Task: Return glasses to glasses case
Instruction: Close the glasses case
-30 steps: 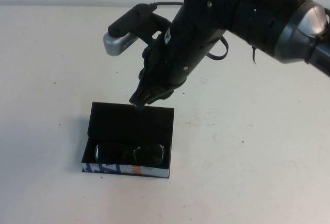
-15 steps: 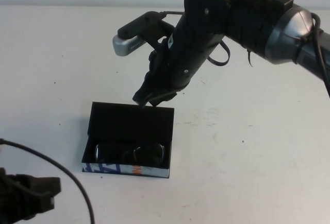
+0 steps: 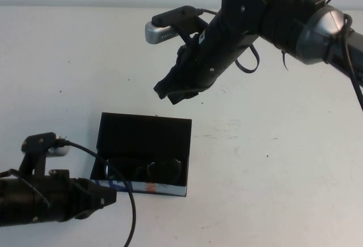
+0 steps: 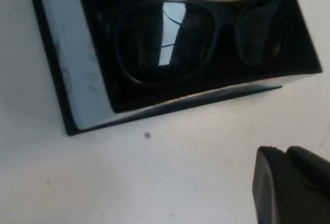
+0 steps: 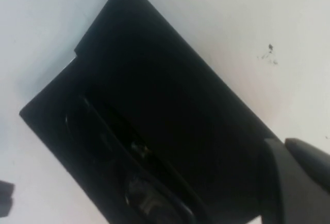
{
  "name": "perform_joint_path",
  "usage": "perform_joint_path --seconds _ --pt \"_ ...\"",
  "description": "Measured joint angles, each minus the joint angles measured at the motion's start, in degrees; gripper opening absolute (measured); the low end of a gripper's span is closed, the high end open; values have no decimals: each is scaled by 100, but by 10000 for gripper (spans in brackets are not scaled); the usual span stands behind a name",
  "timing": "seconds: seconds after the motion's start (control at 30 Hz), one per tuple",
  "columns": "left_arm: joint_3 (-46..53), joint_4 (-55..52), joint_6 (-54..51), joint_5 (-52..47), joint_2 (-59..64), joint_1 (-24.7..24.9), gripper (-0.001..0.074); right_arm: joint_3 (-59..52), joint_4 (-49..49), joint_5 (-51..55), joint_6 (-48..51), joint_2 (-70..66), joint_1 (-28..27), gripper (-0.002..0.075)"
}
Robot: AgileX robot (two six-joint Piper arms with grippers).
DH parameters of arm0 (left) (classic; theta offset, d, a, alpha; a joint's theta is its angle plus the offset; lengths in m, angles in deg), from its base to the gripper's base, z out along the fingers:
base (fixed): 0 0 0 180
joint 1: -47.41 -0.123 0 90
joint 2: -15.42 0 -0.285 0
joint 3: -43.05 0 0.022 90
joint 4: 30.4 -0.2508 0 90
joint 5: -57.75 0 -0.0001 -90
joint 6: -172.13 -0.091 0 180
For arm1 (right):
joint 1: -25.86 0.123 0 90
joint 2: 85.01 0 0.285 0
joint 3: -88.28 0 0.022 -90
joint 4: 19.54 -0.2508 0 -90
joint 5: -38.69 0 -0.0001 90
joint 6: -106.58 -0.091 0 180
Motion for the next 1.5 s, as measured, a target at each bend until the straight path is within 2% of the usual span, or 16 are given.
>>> perform_joint_path --seconds 0.2,0.47,0.87,1.5 --pt "-46 1023 -1382 -130 984 0 -1 354 -102 -14 0 -369 -7 -11" --pt "-285 1192 -2097 -306 1653 0 -1 1231 -105 309 0 -1063 -7 -11" --pt "-400 1226 -2350 -306 1751 0 -1 2298 -190 936 0 -2024 -7 -11" --pt "-400 1226 -2420 -210 1751 0 -1 2455 -362 1058 0 -2055 -7 -11"
